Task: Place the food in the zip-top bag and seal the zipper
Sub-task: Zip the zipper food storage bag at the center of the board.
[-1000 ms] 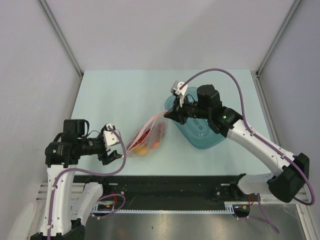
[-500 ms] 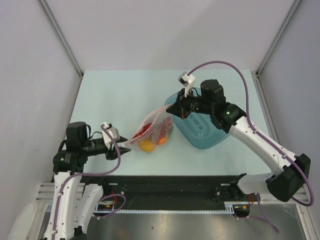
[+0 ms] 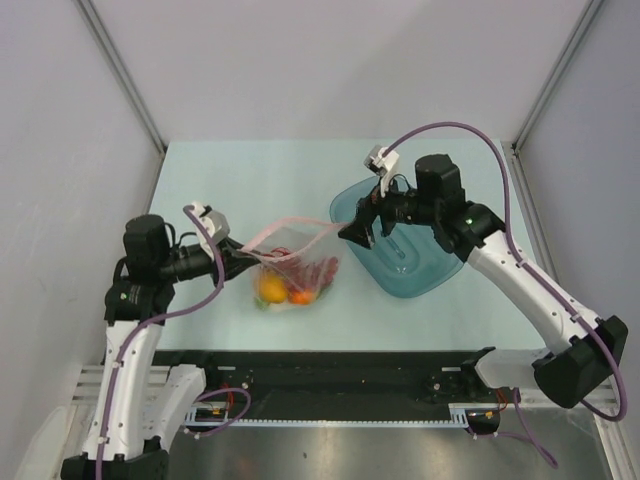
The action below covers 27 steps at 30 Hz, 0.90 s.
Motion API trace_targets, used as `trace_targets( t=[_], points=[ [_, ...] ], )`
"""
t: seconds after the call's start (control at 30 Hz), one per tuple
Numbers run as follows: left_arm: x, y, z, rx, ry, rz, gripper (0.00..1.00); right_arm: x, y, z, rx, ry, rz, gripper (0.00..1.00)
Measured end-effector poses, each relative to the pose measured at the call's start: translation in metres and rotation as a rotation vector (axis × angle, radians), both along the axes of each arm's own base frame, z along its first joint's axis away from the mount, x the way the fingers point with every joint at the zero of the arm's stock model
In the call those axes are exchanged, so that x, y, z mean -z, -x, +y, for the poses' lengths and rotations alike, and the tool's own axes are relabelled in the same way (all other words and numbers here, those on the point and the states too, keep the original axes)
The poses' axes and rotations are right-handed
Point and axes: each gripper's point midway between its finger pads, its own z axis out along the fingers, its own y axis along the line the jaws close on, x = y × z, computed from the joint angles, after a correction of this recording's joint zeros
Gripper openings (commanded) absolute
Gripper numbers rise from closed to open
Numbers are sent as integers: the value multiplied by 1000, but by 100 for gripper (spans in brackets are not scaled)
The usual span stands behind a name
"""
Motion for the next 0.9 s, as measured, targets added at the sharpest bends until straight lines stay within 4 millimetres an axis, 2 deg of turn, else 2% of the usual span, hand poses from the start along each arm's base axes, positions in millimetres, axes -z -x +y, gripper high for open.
trace_targets(
  t=[0.1,0.17,0.23,0.3,0.33,0.37,0.43,0.47,0.53,0.6,0.7,0.77,0.9],
  points=[
    [-20,-6,-1,15,-18,-22,0,-8,10,-2,-48,34,-97,100],
    [-28,-9,-2,25,-34,-26,0,-23,20,3,-89,38,-183,100],
    [-31,-10,-3,37,-56,-17,0,-46,39,17,-159,27,-292,100],
    [-31,-9,-5,60,-81,-11,0,-63,58,32,-225,5,-367,93],
    [-30,-8,-6,69,-92,-11,0,-70,67,39,-258,-10,-400,85],
    [-30,-5,-7,83,-106,-13,0,-77,75,45,-285,-27,-427,83],
    [-29,-1,-8,103,-124,-21,0,-88,82,55,-307,-57,-463,85],
    [-28,1,-7,113,-135,-31,0,-93,79,60,-302,-72,-476,94],
    [-27,5,-6,125,-151,-49,0,-96,71,69,-292,-84,-485,99],
    [-26,9,-5,136,-163,-61,0,-94,63,80,-295,-86,-484,100],
    [-25,11,-5,143,-171,-69,0,-81,59,99,-339,-70,-460,100],
    [-24,11,-6,147,-175,-70,0,-72,69,115,-398,-52,-465,100],
    [-23,13,-9,167,-187,-77,0,-68,96,145,-521,-36,-498,100]
  ],
)
